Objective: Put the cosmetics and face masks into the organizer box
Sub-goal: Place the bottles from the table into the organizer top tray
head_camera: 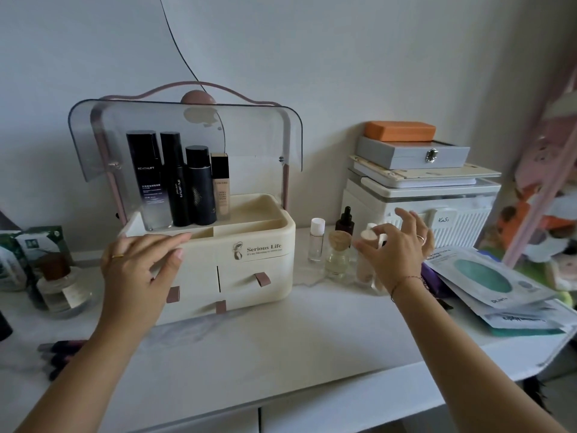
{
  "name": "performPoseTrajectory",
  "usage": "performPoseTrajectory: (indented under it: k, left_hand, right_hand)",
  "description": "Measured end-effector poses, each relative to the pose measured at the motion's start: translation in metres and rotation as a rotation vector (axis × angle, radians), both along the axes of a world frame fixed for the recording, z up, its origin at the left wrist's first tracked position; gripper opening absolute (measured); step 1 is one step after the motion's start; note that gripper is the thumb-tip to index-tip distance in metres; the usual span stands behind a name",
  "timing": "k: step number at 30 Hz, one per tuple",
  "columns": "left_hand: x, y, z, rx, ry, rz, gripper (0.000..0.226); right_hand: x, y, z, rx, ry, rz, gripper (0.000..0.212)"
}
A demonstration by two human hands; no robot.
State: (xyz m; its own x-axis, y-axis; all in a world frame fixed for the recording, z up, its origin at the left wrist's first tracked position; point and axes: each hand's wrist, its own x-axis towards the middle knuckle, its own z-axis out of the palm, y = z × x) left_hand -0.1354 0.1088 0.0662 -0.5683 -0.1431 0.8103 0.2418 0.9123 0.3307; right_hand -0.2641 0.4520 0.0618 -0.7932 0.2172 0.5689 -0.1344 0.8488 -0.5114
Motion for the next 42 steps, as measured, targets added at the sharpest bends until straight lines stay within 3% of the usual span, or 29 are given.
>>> performPoseTrajectory:
  k: [7, 14, 20, 24, 26, 28, 31, 37, 42]
  left_hand:
    - [-0.001, -0.001, -0.001, 0.007, -0.009, 0.002, 0.037]
    - [-0.001, -0.001, -0.002, 0.012, -0.004, 0.012, 0.028]
    - [-0.002, -0.002, -0.003, 0.012, 0.006, 0.01, 0.032]
    - [-0.002, -0.002, -0.004, -0.001, 0.024, 0.0, 0.03]
    - [-0.002, -0.003, -0.004, -0.001, 0.03, -0.011, 0.03]
    - [-0.003, -0.003, -0.005, 0.002, 0.039, -0.019, 0.03]
    - [-0.004, -0.003, -0.005, -0.008, 0.037, -0.014, 0.032]
    - [-0.002, -0.002, -0.003, 0.033, 0.029, -0.029, 0.033]
    - [-0.002, -0.003, -0.004, 0.046, 0.041, -0.037, 0.033]
  right_hand:
    - [0.041, -0.02, -0.003, 0.059, 0.093, 0.145, 0.044]
    - [0.06, -0.037, -0.013, -0.244, -0.051, 0.366, 0.034]
    - [0.066, -0.035, -0.035, -0.241, -0.25, 0.422, 0.024]
    - [0.081, -0.052, -0.007, -0.274, -0.065, 0.462, 0.027]
    - [0.087, -0.072, 0.025, -0.314, 0.021, 0.581, 0.021]
    - [0.086, -0.097, 0.054, -0.326, 0.068, 0.71, 0.034]
    - [0.063, -0.138, 0.085, -0.3, 0.074, 0.775, 0.03]
    - [-0.015, -0.194, 0.088, -0.235, -0.295, 0.655, 0.026]
    - [-0.044, -0.206, 0.088, -0.087, -0.396, 0.523, 0.026]
